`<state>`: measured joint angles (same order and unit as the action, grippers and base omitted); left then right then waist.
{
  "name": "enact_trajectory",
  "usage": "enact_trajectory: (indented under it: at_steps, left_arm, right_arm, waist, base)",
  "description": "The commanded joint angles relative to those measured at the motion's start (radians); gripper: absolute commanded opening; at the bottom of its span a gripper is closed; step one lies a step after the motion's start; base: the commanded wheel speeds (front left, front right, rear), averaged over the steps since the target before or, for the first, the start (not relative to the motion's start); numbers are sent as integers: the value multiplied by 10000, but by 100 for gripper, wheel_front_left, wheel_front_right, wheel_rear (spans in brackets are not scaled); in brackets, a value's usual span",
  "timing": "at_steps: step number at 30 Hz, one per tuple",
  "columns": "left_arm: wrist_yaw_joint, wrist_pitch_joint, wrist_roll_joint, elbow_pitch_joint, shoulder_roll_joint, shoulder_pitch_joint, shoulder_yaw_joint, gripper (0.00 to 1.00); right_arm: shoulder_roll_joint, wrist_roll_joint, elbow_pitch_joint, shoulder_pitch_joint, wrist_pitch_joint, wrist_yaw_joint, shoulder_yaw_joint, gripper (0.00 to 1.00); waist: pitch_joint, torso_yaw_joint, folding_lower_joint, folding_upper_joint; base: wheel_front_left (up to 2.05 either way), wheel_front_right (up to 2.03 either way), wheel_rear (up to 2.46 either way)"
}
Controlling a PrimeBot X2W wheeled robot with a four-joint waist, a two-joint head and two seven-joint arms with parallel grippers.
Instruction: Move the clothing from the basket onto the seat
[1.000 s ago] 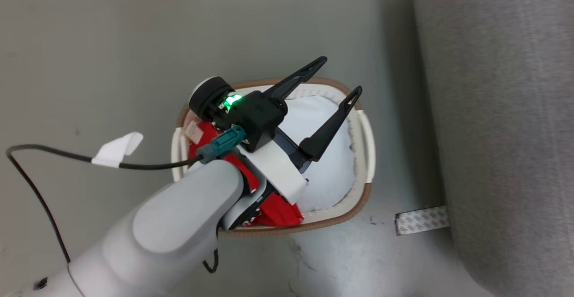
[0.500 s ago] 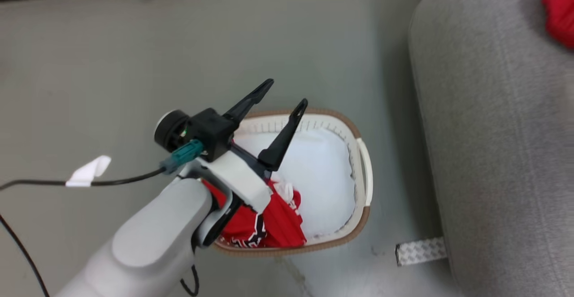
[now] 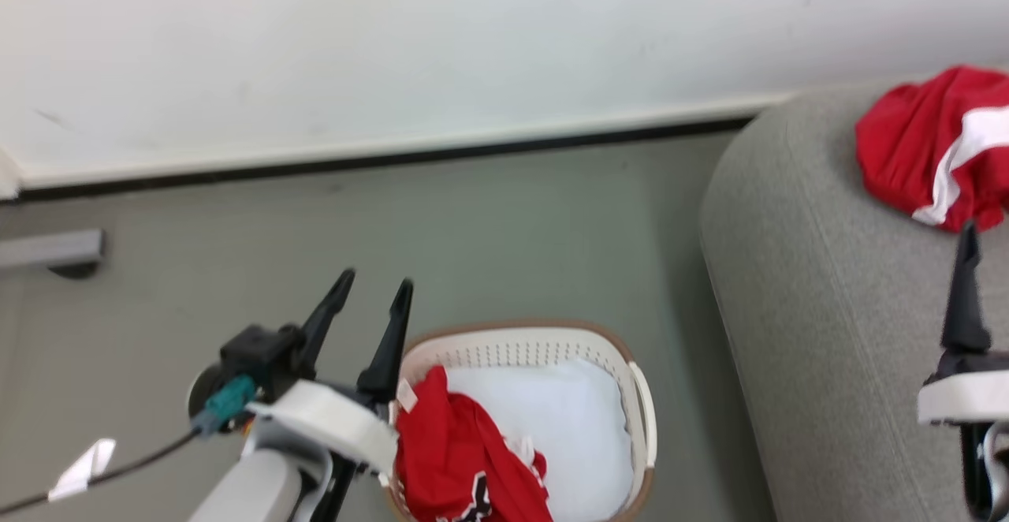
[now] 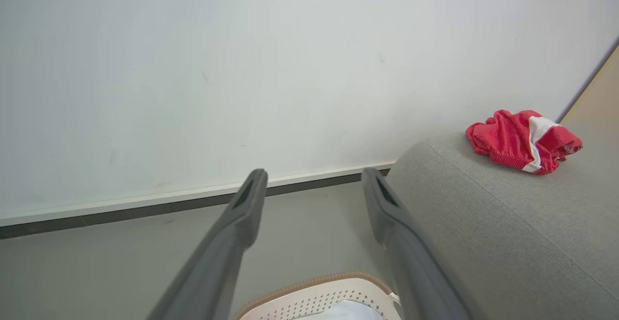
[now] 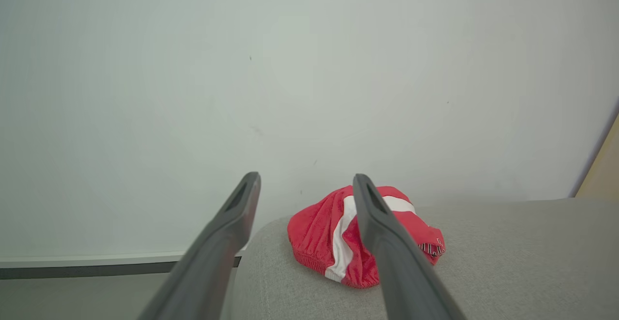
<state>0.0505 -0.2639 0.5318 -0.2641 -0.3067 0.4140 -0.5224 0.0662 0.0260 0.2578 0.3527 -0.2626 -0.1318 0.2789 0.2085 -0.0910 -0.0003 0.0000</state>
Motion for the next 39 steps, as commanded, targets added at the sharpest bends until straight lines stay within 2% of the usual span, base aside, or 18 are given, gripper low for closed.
enact_trajectory:
  at_steps: [1, 7, 13, 17, 28, 39]
  left_arm:
    - [-9, -5, -263, 2, 79, -575, 318, 100]
    - [-12, -7, -833, -1, 419, -2048, 1542, 100]
    - [-82, -6, -1436, 280, 842, -3158, 2651, 100]
    - [-251, -6, -1901, 404, 1187, -3664, 3196, 100]
    - [-734, -8, -2832, 597, 1866, -4351, 4072, 100]
    - [-1217, -8, -3334, 353, 2175, -4253, 4552, 100]
  right_arm:
    - [-9, -82, -156, -498, -31, 22, -206, 100]
    - [-133, 230, -386, -1499, -30, 22, -874, 100]
    - [-142, 754, -449, -2272, -18, 22, -1575, 100]
    - [-143, 518, -326, -2787, -18, 22, -1847, 100]
    - [-144, 699, 164, -3525, -18, 22, -2174, 100]
    - [-145, 847, 329, -3388, -19, 22, -2310, 100]
  waist:
    - [-992, 426, 3, 0]
    - [-1945, 697, 3, 0]
    - [-2371, 771, 3, 0]
    - [-2572, 836, 3, 0]
    - [-2718, 977, 3, 0]
    - [-2689, 1014, 3, 0]
  base:
    - [0, 0, 0]
    - [0, 0, 0]
    - [0, 0, 0]
    - [0, 0, 0]
    - [0, 0, 0]
    - [0, 0, 0]
